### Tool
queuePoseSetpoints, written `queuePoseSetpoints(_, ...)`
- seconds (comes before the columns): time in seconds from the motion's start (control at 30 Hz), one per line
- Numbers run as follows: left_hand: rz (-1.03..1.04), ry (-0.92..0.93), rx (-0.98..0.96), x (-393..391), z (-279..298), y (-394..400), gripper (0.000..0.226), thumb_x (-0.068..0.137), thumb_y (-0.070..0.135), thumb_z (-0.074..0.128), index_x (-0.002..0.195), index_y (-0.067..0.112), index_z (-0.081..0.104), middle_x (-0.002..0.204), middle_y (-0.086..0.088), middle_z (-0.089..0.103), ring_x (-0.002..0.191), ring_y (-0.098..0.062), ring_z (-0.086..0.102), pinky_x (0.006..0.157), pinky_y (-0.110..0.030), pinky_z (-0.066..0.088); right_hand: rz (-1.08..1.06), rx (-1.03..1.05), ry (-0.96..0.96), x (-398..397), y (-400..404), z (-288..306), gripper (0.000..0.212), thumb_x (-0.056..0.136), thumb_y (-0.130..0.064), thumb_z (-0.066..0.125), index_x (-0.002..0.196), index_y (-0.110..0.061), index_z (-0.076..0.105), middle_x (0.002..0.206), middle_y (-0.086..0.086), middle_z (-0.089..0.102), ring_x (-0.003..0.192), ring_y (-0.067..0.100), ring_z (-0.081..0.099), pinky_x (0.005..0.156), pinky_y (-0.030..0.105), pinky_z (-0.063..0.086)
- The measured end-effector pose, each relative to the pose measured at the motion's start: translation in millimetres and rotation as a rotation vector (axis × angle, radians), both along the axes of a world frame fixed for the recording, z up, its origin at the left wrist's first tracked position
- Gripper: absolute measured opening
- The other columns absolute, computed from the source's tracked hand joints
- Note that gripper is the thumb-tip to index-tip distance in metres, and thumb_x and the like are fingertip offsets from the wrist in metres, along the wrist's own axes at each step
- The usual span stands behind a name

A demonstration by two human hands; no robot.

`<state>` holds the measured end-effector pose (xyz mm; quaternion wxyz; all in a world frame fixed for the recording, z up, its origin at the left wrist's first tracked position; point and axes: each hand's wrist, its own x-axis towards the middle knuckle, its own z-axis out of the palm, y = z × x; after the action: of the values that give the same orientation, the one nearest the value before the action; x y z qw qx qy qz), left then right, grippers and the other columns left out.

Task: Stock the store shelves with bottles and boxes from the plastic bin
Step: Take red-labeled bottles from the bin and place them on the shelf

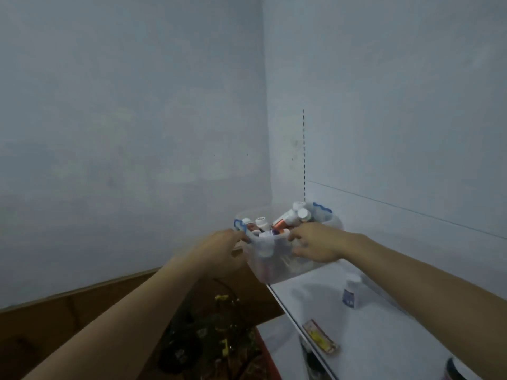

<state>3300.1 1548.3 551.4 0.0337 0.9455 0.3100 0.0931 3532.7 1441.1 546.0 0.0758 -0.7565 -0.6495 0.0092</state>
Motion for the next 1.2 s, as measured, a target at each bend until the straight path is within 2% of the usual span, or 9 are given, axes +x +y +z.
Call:
queuePoseSetpoints(0.13, 0.020, -0.066, 0.002, 39, -33, 77, 0.037, 0.098, 0.043, 0.051, 0.134, 0.033, 0.054, 0.140, 0.004, 0.054, 0.123, -0.016, 0.050, 0.105, -0.035, 0.033, -0.109, 0.175, 0.099, 26, 87, -27, 0.021, 0.100, -0.031, 0.048, 0.108, -0.028, 0.067, 0.108, -0.002, 0.069, 0.091, 0.018, 0.064, 0.084, 0.039, 0.057)
queuePoseSetpoints(0.23, 0.001, -0.153, -0.019, 74, -52, 125, 0.036, 0.098, 0.051, 0.049, 0.131, 0.037, 0.053, 0.141, 0.006, 0.051, 0.126, -0.016, 0.049, 0.114, -0.049, 0.031, -0.217, 0.261, 0.133, 45, 135, -46, 0.020, 0.100, -0.025, 0.053, 0.117, -0.024, 0.062, 0.114, -0.001, 0.063, 0.096, 0.019, 0.062, 0.087, 0.035, 0.057)
queuePoseSetpoints(0.4, -0.111, -0.362, -0.085, 137, -62, 187, 0.034, 0.099, 0.041, 0.053, 0.131, 0.029, 0.056, 0.140, 0.006, 0.052, 0.115, -0.012, 0.056, 0.102, -0.036, 0.050, -0.287, 0.349, 0.269, 77, 186, -61, 0.032, 0.093, -0.016, 0.059, 0.123, -0.027, 0.059, 0.123, -0.003, 0.058, 0.106, 0.019, 0.059, 0.088, 0.032, 0.056)
queuePoseSetpoints(0.57, -0.250, -0.243, -0.102, 198, -61, 245, 0.033, 0.098, 0.037, 0.055, 0.130, 0.027, 0.057, 0.144, 0.004, 0.046, 0.124, -0.014, 0.052, 0.105, -0.031, 0.044, -0.391, 0.314, 0.258, 109, 225, -61, 0.043, 0.092, -0.019, 0.062, 0.131, -0.034, 0.052, 0.147, -0.003, 0.037, 0.124, 0.023, 0.051, 0.099, 0.038, 0.052)
queuePoseSetpoints(0.67, -0.332, -0.114, -0.081, 224, -62, 270, 0.040, 0.097, 0.042, 0.054, 0.134, 0.027, 0.054, 0.142, 0.001, 0.048, 0.124, -0.016, 0.050, 0.106, -0.036, 0.044, -0.495, 0.314, 0.200, 124, 242, -66, 0.045, 0.092, -0.019, 0.061, 0.136, -0.029, 0.053, 0.148, 0.000, 0.039, 0.126, 0.023, 0.049, 0.102, 0.038, 0.049)
queuePoseSetpoints(0.83, -0.386, 0.003, -0.131, 231, -75, 281, 0.064, 0.095, 0.052, 0.054, 0.151, 0.025, 0.036, 0.146, -0.002, 0.047, 0.128, -0.019, 0.050, 0.103, -0.034, 0.040, -0.515, 0.189, 0.210, 132, 248, -78, 0.049, 0.090, -0.039, 0.053, 0.138, -0.032, 0.053, 0.138, 0.001, 0.058, 0.120, 0.023, 0.057, 0.099, 0.044, 0.050)
queuePoseSetpoints(0.93, -0.388, -0.136, -0.237, 229, -78, 282, 0.070, 0.095, 0.052, 0.056, 0.155, 0.026, 0.029, 0.151, 0.000, 0.044, 0.123, -0.018, 0.055, 0.101, -0.034, 0.043, -0.535, 0.248, 0.195, 136, 249, -82, 0.037, 0.095, -0.037, 0.052, 0.132, -0.030, 0.057, 0.127, -0.002, 0.059, 0.114, 0.020, 0.058, 0.095, 0.041, 0.050)
queuePoseSetpoints(1.03, -0.394, -0.242, -0.293, 227, -79, 282, 0.069, 0.095, 0.051, 0.058, 0.153, 0.028, 0.030, 0.149, 0.003, 0.047, 0.117, -0.016, 0.058, 0.098, -0.033, 0.045, -0.542, 0.359, 0.248, 139, 250, -81, 0.025, 0.103, -0.033, 0.050, 0.123, -0.025, 0.061, 0.106, -0.007, 0.059, 0.100, 0.015, 0.061, 0.083, 0.031, 0.050)
queuePoseSetpoints(1.2, -0.439, -0.327, -0.319, 226, -82, 285, 0.065, 0.092, 0.050, 0.061, 0.149, 0.030, 0.036, 0.146, 0.006, 0.051, 0.124, -0.012, 0.053, 0.098, -0.030, 0.046, -0.510, 0.365, 0.265, 138, 252, -80, 0.020, 0.102, -0.042, 0.048, 0.113, -0.027, 0.058, 0.107, -0.003, 0.062, 0.096, 0.014, 0.059, 0.083, 0.036, 0.054)
